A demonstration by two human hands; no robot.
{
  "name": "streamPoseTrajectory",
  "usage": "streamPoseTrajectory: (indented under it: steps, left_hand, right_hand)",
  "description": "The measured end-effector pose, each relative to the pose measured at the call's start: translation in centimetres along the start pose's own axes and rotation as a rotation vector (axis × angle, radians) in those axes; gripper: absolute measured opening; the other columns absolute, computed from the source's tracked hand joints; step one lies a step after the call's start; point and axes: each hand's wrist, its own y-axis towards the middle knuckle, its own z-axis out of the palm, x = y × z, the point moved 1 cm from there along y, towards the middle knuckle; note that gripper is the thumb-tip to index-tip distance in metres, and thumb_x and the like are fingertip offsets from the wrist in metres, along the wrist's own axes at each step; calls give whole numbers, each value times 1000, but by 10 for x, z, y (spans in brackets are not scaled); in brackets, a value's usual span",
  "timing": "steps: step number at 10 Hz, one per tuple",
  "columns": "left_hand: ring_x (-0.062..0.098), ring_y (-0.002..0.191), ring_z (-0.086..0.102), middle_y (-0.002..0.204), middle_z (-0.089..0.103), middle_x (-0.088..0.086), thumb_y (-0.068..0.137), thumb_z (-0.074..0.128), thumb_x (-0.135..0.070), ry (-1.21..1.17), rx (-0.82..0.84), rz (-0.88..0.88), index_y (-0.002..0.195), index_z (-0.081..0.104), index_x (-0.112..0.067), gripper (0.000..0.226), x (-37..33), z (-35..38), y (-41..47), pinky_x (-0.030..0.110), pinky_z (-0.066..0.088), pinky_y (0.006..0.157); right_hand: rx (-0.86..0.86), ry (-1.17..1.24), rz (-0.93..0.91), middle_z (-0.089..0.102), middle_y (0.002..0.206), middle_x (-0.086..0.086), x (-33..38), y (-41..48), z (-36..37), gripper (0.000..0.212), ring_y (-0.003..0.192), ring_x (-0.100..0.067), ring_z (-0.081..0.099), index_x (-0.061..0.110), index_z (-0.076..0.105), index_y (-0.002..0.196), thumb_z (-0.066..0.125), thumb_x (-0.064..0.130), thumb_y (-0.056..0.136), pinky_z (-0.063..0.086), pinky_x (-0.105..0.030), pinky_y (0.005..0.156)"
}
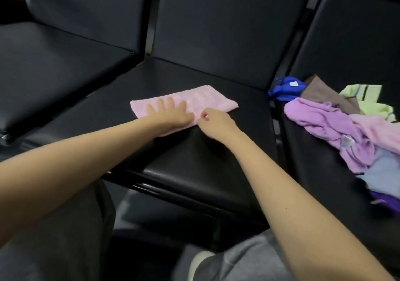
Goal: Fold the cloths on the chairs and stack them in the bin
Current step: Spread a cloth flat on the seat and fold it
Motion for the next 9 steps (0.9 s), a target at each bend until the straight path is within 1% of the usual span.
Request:
streamPoseTrajectory:
  steps: [1, 2, 3, 4, 5, 6, 7, 8, 9]
  left_hand:
    - [37, 135, 33, 149, 33, 16, 100, 38, -38, -104, 184, 154, 144, 36, -15, 50, -15, -12, -15, 46, 33, 105]
    - [29, 126, 49, 140, 49, 12, 99, 48, -23, -254, 211, 212, 138, 47, -12, 41, -23, -28, -42, 37, 41, 99]
    - [27, 116, 53, 133, 54, 2, 91, 39, -6, -144, -167, 147, 136, 49, -27, 50, 12, -39, -39, 33, 44, 84]
    - [29, 111, 56, 127, 57, 5, 86, 45, -2, -56, -210, 173, 137, 47, -25, 56, 34, -47, -30, 37, 49, 83]
    - [34, 123, 42, 139, 42, 9, 89, 51, -15, -37, -4, 223, 145, 32, -34, 62, 53, -43, -15, 39, 37, 98]
    - [30, 136, 25, 151, 26, -1, 88, 57, -29, -144, 84, 259, 145, 22, -44, 68, 57, -36, -9, 42, 24, 111]
    - [26, 141, 10, 156, 4, -6, 84, 60, -28, -156, 112, 347, 140, 22, -54, 72, 47, -31, -16, 43, 19, 113]
    - [8, 134, 15, 146, 24, -17, 59, 54, -39, -262, 123, 581, 105, 45, -69, 56, 44, -31, -20, 35, 16, 111]
    - [-6, 117, 45, 119, 55, -29, 65, 60, -29, -493, 173, 707, 87, 63, -62, 39, 43, -32, -22, 11, 37, 99]
  right_hand:
    - [65, -12, -14, 51, 132, -9, 0, -1, 8, 41, 115, -31, 47, 22, 49, 134, 29, 27, 99, 37, -37, 88]
    - [125, 38, 6, 43, 144, -7, -6, 1, 5, 47, 125, -29, 45, 29, 36, 145, 29, 22, 99, 38, -41, 104]
    - [74, 109, -11, 42, 145, -14, -17, -3, -4, 47, 129, -30, 43, 13, 37, 145, 31, 7, 98, 35, -37, 107]
    - [24, 218, -47, 29, 153, -4, -34, -6, -4, 65, 138, -21, 33, 22, 24, 150, 37, -3, 91, 31, -31, 110]
    - [115, 307, -123, 17, 157, 1, -41, -10, -1, 69, 140, -18, 26, 26, 21, 149, 54, 13, 91, 29, -29, 107]
    - [171, 299, -166, 10, 156, 0, -39, -12, 1, 76, 141, -22, 21, 27, 17, 148, 63, 23, 88, 28, -37, 111]
    - [132, 274, -178, 14, 148, 0, -39, -9, 9, 59, 137, -22, 20, 34, 30, 134, 59, 17, 86, 27, -41, 112]
    - [-27, 228, -251, 46, 128, 5, -36, -1, 7, 28, 126, -20, 33, 32, 62, 101, 51, 11, 87, 32, -40, 107]
    - [-4, 295, -227, 59, 108, -7, -38, -2, 5, 20, 109, -17, 47, 8, 67, 88, 48, 10, 88, 41, -35, 94]
